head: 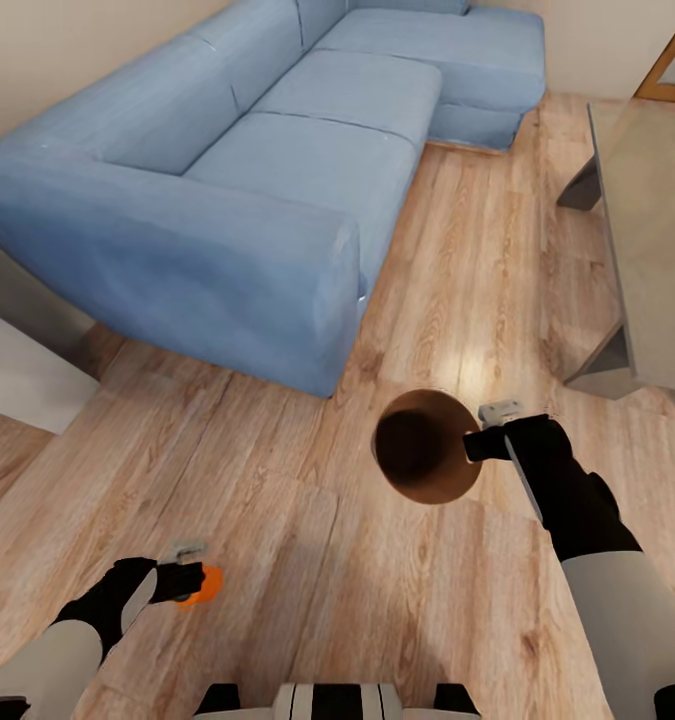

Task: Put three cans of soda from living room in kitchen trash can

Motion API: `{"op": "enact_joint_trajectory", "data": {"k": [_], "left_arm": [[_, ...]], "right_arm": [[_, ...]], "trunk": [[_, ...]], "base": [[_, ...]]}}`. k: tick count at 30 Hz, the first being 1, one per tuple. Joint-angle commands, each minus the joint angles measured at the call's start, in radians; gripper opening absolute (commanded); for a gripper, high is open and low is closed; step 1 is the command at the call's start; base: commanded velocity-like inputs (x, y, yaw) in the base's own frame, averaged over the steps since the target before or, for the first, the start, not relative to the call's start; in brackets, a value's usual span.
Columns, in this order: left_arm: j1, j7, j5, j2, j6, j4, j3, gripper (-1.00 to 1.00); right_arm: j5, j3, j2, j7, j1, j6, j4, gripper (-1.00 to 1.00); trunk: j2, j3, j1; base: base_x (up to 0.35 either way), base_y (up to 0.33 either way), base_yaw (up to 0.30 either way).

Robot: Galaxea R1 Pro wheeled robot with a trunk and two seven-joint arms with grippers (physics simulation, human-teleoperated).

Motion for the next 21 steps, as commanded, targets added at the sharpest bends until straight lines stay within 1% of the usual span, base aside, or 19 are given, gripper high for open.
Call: {"op": "enact_joint_trajectory", "data": {"k": [1,3,4,5,6,9,11,12,14,16,17,18,19,21], "left_arm": [[0.0,-0.038,-0.002,0.004,0.033,-0.049,0.001,-1.0],[0.0,-0.076,-0.001,0.007,0.071,-0.12,0.004,-1.0],[0.0,-0.087,0.0,0.008,0.094,-0.16,0.005,-1.0],[0.001,-0.091,0.0,0.009,0.105,-0.178,0.006,-1.0],[0.002,-0.111,0.0,0.01,0.137,-0.234,0.008,-1.0],[0.004,-0.146,0.001,0.017,0.17,-0.294,0.009,-1.0],[0.007,-0.22,0.001,0.04,0.229,-0.367,0.01,-1.0],[0.007,-0.243,0.001,0.047,0.246,-0.381,0.01,-1.0],[0.008,-0.338,0.001,0.069,0.321,-0.445,0.011,-1.0],[0.009,-0.377,0.001,0.078,0.353,-0.477,0.011,-1.0],[0.009,-0.411,0.001,0.087,0.383,-0.512,0.011,-1.0],[0.009,-0.426,0.001,0.091,0.398,-0.529,0.01,-1.0],[0.009,-0.456,0.001,0.098,0.43,-0.564,0.01,-1.0],[0.01,-0.49,0.001,0.103,0.468,-0.604,0.01,-1.0]], "right_arm": [[-0.015,-0.001,-0.001,0.005,0.008,0.001,-0.001,-1.0],[-0.016,-0.002,-0.001,0.005,0.013,0.001,-0.001,-1.0],[-0.015,-0.001,-0.001,0.005,0.018,0.001,-0.001,-1.0],[-0.015,-0.001,-0.001,0.005,0.021,0.001,-0.001,-1.0],[-0.015,-0.001,0.0,0.005,0.03,0.001,-0.001,-1.0],[-0.015,0.001,0.0,0.005,0.036,0.001,0.0,-1.0],[-0.015,0.012,0.001,0.005,0.04,0.001,0.0,-1.0],[-0.015,0.016,0.001,0.005,0.041,0.001,0.0,-1.0],[-0.015,0.029,0.001,0.005,0.046,0.001,0.0,-1.0],[-0.015,0.034,0.002,0.005,0.05,0.001,0.0,-1.0],[-0.015,0.038,0.002,0.004,0.054,0.001,0.0,-1.0],[-0.015,0.041,0.002,0.004,0.056,0.001,0.0,-1.0],[-0.015,0.048,0.002,0.004,0.058,0.001,0.0,-1.0],[-0.015,0.052,0.003,0.004,0.059,0.001,0.0,-1.0]], "trunk": [[0.007,0.003,-0.004],[0.021,0.01,-0.012],[0.028,0.013,-0.015],[0.035,0.016,-0.019],[0.042,0.019,-0.023],[0.063,0.028,-0.035],[0.077,0.035,-0.042],[0.084,0.038,-0.046],[0.098,0.044,-0.054],[0.112,0.05,-0.061],[0.119,0.053,-0.065],[0.126,0.057,-0.069],[0.133,0.06,-0.073],[0.147,0.066,-0.081]], "base": [[0.0,0.0,0.0],[0.0,0.0,0.0],[0.0,0.0,0.0],[0.0,0.0,0.0],[0.0,0.0,0.0],[0.0,0.0,0.0],[0.0,0.0,0.0],[0.0,0.0,0.0],[0.0,0.0,0.0],[0.0,0.0,0.0],[0.0,0.0,0.0],[0.0,0.0,0.0],[0.0,0.0,0.0],[0.0,0.0,0.0]]}}
